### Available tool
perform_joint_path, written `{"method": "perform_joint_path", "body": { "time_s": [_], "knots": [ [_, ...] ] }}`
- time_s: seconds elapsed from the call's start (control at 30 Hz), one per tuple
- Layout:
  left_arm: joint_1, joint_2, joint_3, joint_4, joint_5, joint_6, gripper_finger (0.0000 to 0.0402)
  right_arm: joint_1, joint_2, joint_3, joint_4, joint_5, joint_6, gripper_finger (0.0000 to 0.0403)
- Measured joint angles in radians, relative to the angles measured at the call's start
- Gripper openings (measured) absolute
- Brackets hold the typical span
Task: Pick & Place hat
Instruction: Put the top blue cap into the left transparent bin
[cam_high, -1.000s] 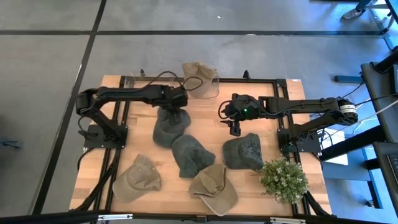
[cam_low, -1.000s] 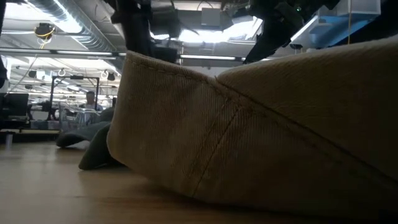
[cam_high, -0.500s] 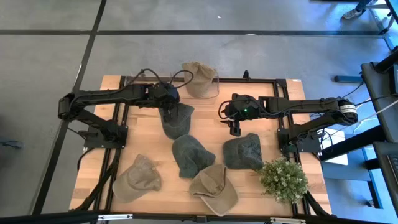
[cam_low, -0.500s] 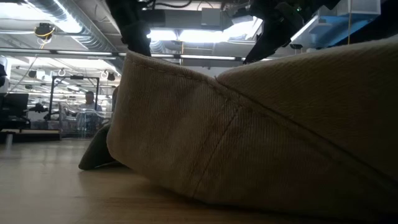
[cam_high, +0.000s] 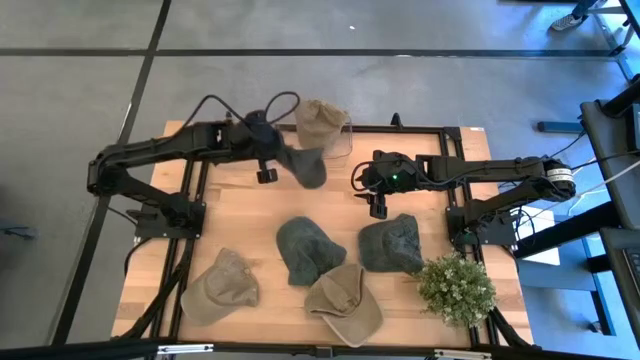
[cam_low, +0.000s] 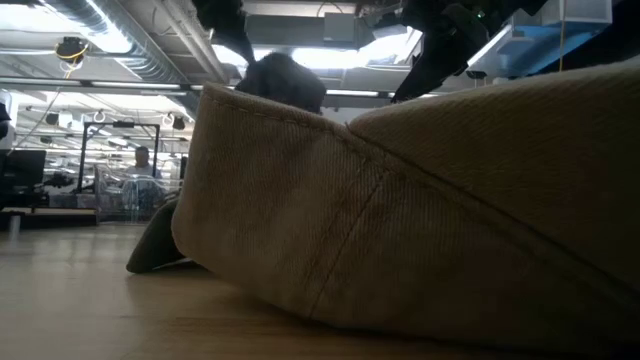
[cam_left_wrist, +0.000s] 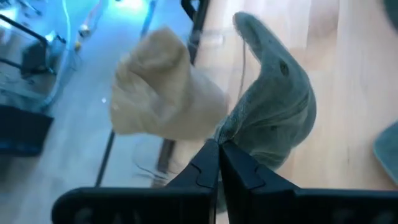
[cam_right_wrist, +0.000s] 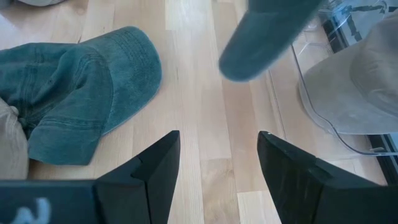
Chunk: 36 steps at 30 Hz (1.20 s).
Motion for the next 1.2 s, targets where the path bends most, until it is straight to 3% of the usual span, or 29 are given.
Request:
{"method": "perform_joint_path", "body": {
  "time_s": [0.27,0.57,0.77,1.2],
  "knots": [
    [0.0,0.0,0.139,-0.14,-0.131,0.054,0.0002,0.0,0.0,0.0,0.0,0.0,-0.001,0.0216],
    [0.004,0.0,0.233,-0.22,-0.399,0.172,0.0002,0.0,0.0,0.0,0.0,0.0,-0.002,0.0216],
    [0.067,0.0,0.242,-0.247,-0.424,0.243,0.0002,0.0,0.0,0.0,0.0,0.0,-0.002,0.0216],
    [0.243,0.037,0.242,-0.365,-0.466,0.204,0.0003,0.0,0.0,0.0,0.025,0.0,-0.003,0.0216]
  ]
}}
